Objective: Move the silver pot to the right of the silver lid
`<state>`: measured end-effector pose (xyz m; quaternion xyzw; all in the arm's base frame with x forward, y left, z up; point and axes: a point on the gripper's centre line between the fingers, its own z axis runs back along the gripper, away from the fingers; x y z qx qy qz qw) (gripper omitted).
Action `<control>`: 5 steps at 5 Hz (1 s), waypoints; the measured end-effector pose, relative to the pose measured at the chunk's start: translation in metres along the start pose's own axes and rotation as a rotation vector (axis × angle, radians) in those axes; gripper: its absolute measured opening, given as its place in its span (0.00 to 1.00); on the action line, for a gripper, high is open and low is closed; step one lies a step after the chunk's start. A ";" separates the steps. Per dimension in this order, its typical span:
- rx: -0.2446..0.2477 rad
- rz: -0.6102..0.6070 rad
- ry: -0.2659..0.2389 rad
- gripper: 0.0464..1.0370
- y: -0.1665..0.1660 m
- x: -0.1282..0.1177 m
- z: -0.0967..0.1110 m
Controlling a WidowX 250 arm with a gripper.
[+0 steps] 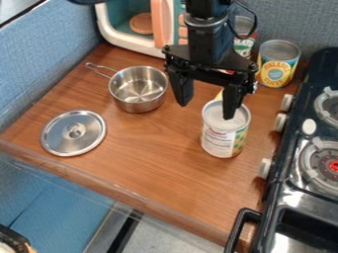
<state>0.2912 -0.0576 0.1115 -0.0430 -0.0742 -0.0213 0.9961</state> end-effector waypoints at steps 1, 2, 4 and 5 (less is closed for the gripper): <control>0.004 -0.004 0.033 0.96 0.001 -0.002 -0.009; 0.018 0.030 0.015 0.96 0.037 0.020 -0.012; 0.026 -0.074 -0.005 0.96 0.085 0.058 -0.042; 0.063 -0.112 0.006 0.96 0.097 0.067 -0.066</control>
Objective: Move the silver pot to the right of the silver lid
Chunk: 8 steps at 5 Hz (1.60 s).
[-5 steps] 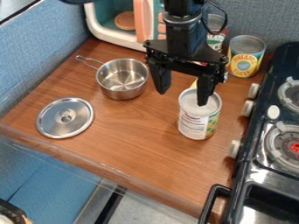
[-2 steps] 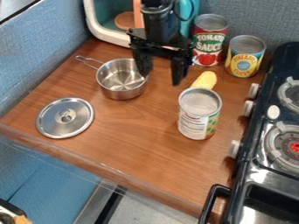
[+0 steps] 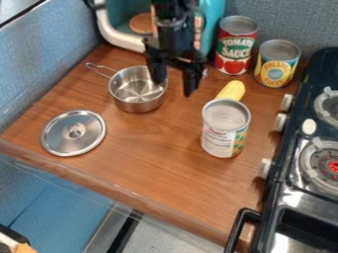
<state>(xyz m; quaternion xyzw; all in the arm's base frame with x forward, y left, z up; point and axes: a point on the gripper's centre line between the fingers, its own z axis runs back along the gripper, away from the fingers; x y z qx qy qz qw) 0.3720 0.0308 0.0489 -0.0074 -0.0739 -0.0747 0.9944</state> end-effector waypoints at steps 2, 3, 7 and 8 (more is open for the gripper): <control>0.062 -0.050 0.097 0.91 0.023 0.005 -0.039; 0.057 -0.048 0.128 0.62 0.023 0.000 -0.047; 0.032 -0.070 0.105 0.03 -0.006 -0.010 -0.008; -0.017 -0.077 0.083 0.03 -0.020 -0.031 0.018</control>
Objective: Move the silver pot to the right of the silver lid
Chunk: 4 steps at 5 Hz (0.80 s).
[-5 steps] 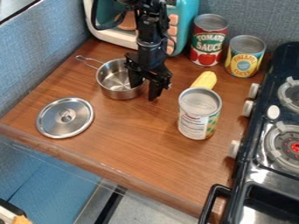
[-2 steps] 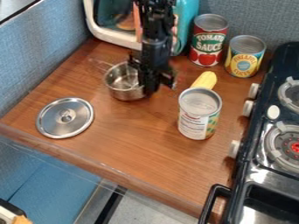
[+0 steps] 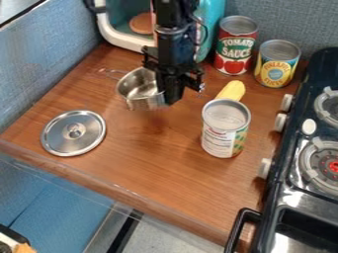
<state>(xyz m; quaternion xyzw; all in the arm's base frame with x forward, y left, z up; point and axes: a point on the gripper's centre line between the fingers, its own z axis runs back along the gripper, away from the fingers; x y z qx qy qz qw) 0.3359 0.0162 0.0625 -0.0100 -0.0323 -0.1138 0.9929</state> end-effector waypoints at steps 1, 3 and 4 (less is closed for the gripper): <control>-0.033 -0.016 0.023 0.03 -0.017 -0.034 -0.006; -0.086 -0.080 0.087 0.03 -0.049 -0.071 -0.033; -0.119 -0.139 0.041 0.03 -0.060 -0.068 -0.040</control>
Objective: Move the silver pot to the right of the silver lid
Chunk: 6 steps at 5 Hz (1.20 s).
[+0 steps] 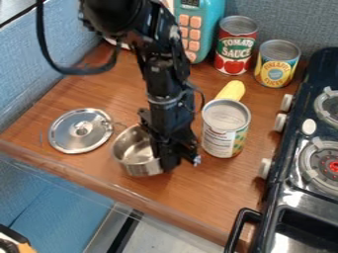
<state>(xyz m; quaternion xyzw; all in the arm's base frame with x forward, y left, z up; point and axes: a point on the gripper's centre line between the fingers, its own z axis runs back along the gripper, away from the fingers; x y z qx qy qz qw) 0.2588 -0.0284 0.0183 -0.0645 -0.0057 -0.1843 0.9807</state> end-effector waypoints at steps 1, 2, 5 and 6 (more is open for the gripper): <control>-0.014 -0.064 0.009 0.08 -0.009 0.004 -0.013; -0.019 -0.058 0.028 0.25 -0.017 0.002 -0.015; 0.024 0.183 -0.105 0.98 -0.037 -0.009 0.047; 0.093 0.287 -0.118 0.97 -0.037 -0.018 0.066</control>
